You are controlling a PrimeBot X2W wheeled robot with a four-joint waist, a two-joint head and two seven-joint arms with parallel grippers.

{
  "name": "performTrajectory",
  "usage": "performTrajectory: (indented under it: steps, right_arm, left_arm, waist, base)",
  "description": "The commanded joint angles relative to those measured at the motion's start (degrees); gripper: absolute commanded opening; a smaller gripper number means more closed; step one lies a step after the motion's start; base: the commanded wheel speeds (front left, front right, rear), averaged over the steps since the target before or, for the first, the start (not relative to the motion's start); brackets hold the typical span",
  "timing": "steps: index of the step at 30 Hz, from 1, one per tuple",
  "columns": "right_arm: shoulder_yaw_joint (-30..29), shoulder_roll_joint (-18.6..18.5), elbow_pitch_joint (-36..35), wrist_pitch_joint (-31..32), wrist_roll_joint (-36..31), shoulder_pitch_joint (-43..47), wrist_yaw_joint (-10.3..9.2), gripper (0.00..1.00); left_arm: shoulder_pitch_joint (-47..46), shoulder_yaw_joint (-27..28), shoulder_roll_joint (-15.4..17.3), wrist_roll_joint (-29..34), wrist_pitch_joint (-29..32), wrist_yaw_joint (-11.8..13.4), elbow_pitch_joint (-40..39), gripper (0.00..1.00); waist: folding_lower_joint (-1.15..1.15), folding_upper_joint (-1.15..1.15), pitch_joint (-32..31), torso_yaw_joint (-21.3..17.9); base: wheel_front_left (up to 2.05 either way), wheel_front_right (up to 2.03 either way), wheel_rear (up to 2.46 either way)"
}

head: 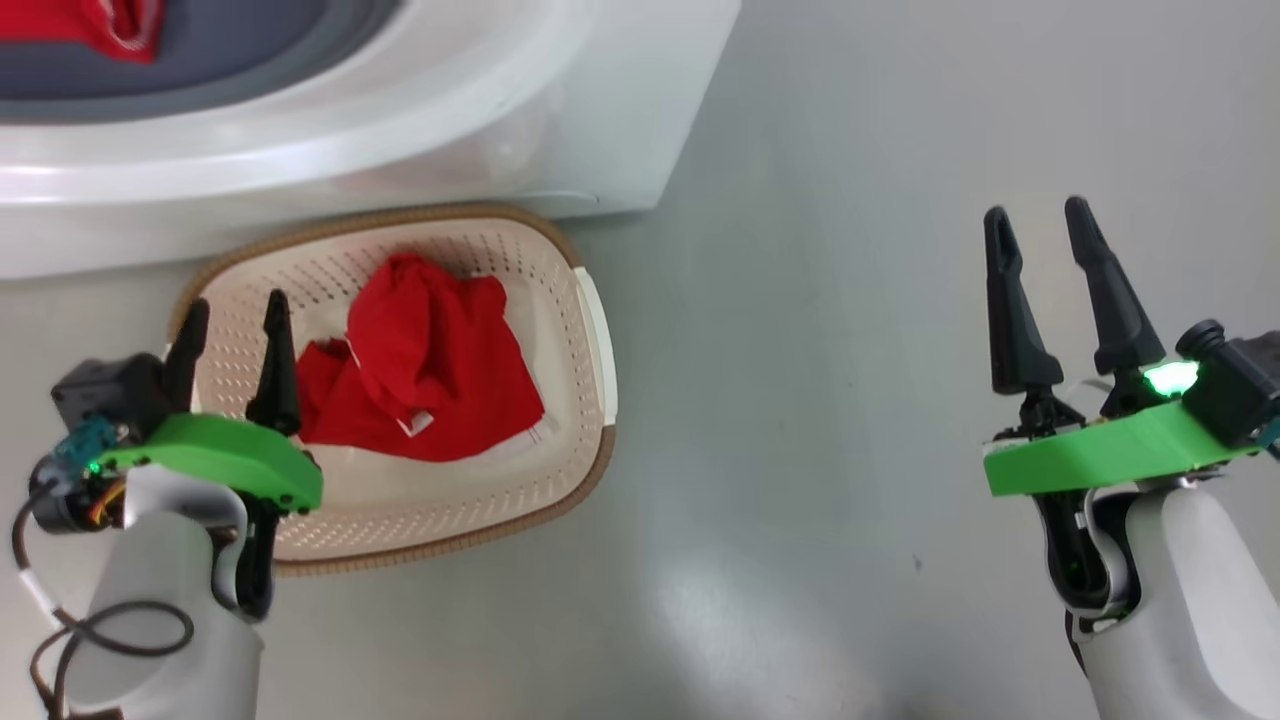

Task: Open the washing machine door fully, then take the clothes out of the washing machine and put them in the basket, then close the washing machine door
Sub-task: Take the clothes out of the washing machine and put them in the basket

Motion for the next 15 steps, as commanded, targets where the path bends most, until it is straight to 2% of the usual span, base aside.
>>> performTrajectory:
  steps: [1,15]
  right_arm:
    - [1.1,-0.3,-0.6,-0.4,-0.3,2.2,0.37,1.0]
    - [1.5,-2.1,0.9,-0.4,0.6,7.4,0.37,1.0]
  left_arm:
    - [3.5,2.1,1.2,0.9,-0.3,-0.3,-2.9,1.0]
    - [12.2,3.4,-0.1,3.0,-0.3,-0.3,-14.9,1.0]
  waist:
    - [0.0,0.0,-4.3,0.7]
    - [0.0,0.0,-13.4,1.6]
  base:
    - [0.0,0.0,0.0]
    - [0.0,0.0,0.0]
